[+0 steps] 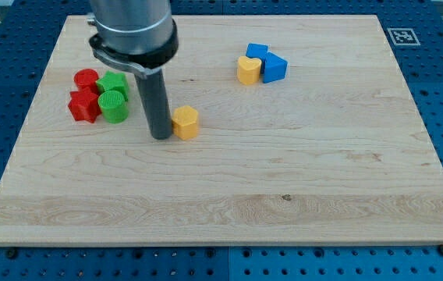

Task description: Push the yellow hexagon to the bottom of the yellow heart

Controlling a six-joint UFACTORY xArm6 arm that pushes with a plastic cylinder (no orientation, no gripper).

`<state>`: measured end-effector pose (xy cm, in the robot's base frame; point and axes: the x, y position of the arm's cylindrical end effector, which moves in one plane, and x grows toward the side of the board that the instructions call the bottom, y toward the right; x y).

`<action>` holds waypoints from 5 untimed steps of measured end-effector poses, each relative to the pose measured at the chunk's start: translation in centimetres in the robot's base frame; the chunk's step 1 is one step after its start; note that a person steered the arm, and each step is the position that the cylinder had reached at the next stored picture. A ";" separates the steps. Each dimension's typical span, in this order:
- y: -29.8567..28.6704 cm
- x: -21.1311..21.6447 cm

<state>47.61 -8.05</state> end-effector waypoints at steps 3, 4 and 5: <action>8.2 -3.3; 9.0 -5.0; 9.2 -5.0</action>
<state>42.58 1.17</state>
